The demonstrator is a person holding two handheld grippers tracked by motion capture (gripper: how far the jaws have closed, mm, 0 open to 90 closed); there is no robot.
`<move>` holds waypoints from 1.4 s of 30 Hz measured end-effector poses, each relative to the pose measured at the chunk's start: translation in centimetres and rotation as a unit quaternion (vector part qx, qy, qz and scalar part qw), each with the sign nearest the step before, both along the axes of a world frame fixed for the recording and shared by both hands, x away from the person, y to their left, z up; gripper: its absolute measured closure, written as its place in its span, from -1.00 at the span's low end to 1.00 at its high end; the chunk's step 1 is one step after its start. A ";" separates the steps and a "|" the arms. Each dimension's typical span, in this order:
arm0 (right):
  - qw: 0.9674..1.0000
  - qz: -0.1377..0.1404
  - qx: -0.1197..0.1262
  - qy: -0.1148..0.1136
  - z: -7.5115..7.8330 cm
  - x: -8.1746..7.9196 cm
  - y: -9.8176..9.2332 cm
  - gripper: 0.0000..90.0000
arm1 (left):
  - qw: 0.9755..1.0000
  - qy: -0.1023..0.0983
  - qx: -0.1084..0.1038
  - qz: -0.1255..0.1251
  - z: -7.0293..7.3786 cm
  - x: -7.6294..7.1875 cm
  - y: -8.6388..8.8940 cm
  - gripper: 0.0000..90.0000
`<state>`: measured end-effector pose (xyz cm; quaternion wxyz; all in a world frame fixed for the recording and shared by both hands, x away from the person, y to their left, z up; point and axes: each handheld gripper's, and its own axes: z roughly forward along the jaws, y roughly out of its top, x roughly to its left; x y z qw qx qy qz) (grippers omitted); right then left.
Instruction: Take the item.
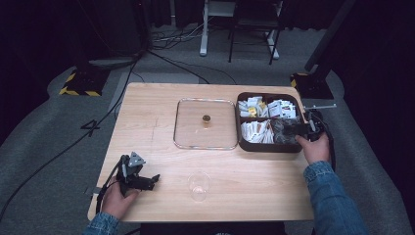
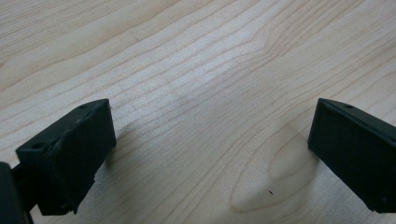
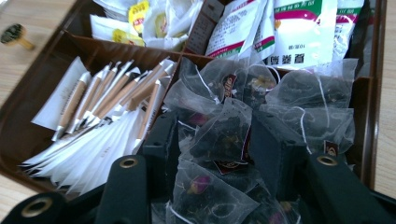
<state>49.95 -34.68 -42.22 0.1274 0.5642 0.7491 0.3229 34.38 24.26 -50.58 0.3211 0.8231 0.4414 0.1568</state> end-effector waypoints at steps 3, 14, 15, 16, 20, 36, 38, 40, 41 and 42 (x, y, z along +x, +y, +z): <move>1.000 -0.006 -0.021 0.005 -0.4 0.3 0.4 0.16 | 1.000 0.000 0.000 0.000 0.0 0.0 0.0 -0.98; 0.998 -0.023 -0.060 0.010 -1.6 1.1 1.7 0.05 | 1.000 -0.001 -0.001 0.000 0.0 0.0 0.0 -0.97; 0.998 -0.023 -0.061 0.012 -1.8 1.1 1.9 0.06 | 1.000 0.000 0.000 0.000 0.0 0.0 0.0 -0.97; 0.998 -0.021 -0.065 0.013 -1.9 1.2 1.9 0.08 | 1.000 -0.001 -0.001 0.000 0.0 0.0 0.0 -0.97; 0.998 -0.019 -0.065 0.019 -2.1 1.2 2.0 0.28 | 1.000 0.000 0.000 0.000 0.0 0.0 0.0 -0.97; 0.999 -0.016 -0.022 -0.019 -0.7 0.2 1.4 0.40 | 1.000 -0.001 -0.001 0.000 0.0 0.0 0.0 -0.97; 0.999 -0.015 -0.010 -0.028 -0.3 0.0 1.2 0.40 | 1.000 0.000 0.000 0.000 0.0 0.0 0.0 -0.97; 0.999 -0.014 0.002 -0.038 0.1 -0.3 1.1 0.41 | 1.000 0.000 0.000 0.000 0.0 0.0 0.0 -0.97; 0.999 -0.010 0.009 -0.045 0.3 -0.5 1.0 0.41 | 1.000 0.000 0.000 0.000 0.0 0.0 0.0 -0.97; 0.998 -0.006 0.020 -0.053 0.6 -0.7 0.9 0.40 | 1.000 0.000 0.000 0.000 0.0 0.0 0.0 -0.97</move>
